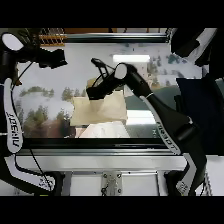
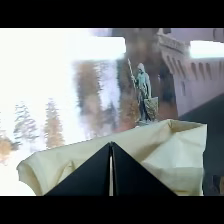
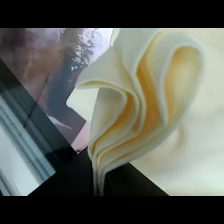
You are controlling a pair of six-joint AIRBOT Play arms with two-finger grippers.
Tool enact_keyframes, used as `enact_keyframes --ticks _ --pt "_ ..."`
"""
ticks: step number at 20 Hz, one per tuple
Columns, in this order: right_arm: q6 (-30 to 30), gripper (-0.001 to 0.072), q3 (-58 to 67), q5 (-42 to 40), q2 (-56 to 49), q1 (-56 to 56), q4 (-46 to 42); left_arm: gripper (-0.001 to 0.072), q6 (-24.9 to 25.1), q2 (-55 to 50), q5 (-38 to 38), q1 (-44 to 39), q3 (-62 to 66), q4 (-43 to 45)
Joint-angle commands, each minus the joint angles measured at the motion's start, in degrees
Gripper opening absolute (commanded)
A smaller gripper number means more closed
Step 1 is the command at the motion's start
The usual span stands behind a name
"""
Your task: Fold the clothes and pants, and hang the long-sleeved shirts on hangers.
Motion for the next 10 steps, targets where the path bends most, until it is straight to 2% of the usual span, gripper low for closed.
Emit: enact_keyframes --ticks 1,3,4,6,7,8,9,10 --pt "-4.63 0.0103 0.07 -9.86 -6.64 4.81 4.00 0.0009 0.09 2.84 -0.92 2.95 0.07 -0.04" --pt "-10.16 0.0556 0.07 -15.54 -9.22 6.99 8.94 0.0008 0.09 3.41 -0.96 2.91 0.07 -0.04" --pt "-13.44 0.0643 0.07 -17.53 -9.70 7.69 12.15 0.0008 0.09 3.48 -1.22 2.91 0.07 -0.04" --pt "-19.04 0.0641 0.07 -17.90 -8.96 8.15 15.54 0.0008 0.09 3.48 -1.84 2.91 0.07 -0.02" --pt "-18.27 0.0589 0.07 -16.87 -7.93 7.52 15.32 0.0009 0.09 3.48 -1.90 2.91 0.07 -0.02" --pt "-18.12 0.0506 0.04 -15.17 -6.84 6.40 15.23 0.0008 0.09 3.52 -1.92 2.91 0.07 -0.02" --pt "-18.14 0.0468 -0.04 -13.22 -5.68 4.96 14.88 0.0008 0.09 3.52 -2.12 2.93 0.07 0.02" --pt "-18.10 0.0468 -0.24 -11.10 -4.37 3.08 14.16 0.0008 0.09 3.52 -2.49 2.91 0.00 0.04"
